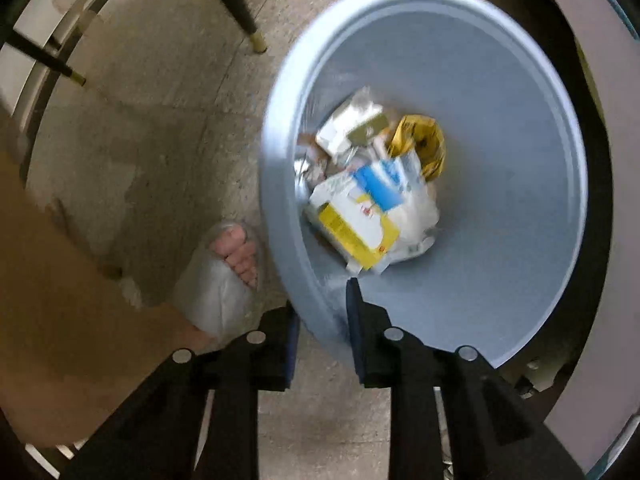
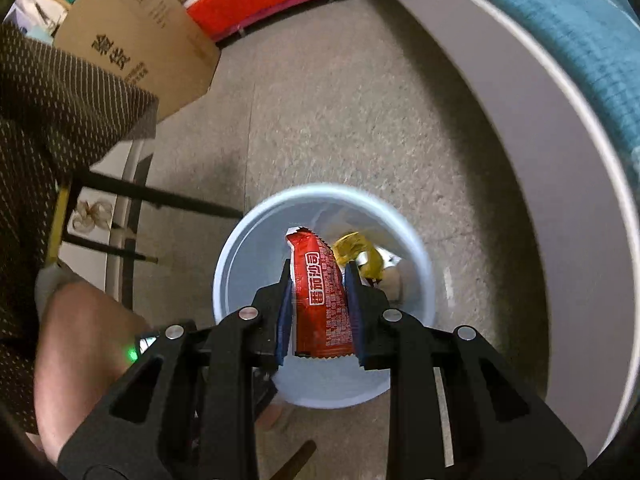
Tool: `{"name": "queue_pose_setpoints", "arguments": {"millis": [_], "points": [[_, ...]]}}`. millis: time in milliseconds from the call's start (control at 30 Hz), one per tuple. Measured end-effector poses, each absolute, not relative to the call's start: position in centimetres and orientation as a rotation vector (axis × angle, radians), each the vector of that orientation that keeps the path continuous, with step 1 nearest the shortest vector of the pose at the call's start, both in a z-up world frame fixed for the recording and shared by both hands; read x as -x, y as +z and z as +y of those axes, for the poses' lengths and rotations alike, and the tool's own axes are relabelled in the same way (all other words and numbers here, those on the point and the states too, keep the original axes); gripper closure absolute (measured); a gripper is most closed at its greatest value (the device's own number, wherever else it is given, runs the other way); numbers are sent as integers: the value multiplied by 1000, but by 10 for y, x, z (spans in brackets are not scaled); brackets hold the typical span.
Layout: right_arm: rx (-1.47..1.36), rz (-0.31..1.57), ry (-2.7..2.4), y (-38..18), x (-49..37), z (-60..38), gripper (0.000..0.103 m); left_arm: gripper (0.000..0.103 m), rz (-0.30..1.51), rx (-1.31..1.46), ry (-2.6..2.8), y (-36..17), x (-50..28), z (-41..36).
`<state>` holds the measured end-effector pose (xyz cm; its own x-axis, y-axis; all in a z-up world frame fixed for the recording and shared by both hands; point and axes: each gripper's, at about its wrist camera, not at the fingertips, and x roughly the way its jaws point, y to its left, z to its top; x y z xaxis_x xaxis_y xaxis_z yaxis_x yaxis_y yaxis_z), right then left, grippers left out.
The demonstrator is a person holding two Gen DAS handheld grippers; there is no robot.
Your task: Collect trash
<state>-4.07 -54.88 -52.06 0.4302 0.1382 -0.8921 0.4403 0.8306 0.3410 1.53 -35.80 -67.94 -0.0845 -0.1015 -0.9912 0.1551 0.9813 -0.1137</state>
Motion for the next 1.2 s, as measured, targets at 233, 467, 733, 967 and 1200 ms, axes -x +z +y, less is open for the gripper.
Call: {"name": "queue_pose_setpoints", "arguments": {"millis": [233,467,733,967,1200], "points": [[-644,1195,-284,-562,28,-548,15,65,1641,-111,-166,-675,-37,-356],[-705,1147,-355,-547,38,-559,6,8,1466,-272,-219,-633,-28,-388],[-825,967,-502,-477,78,-586,6,8,1302,-269,-388,-559,-32,-406],[-805,837,-556,-384,109,-584,6,8,1081,-326,-560,-445,-9,-421],[-759,712,-595,-283,137,-561,6,8,803,-329,-690,-308,23,-401]]}}
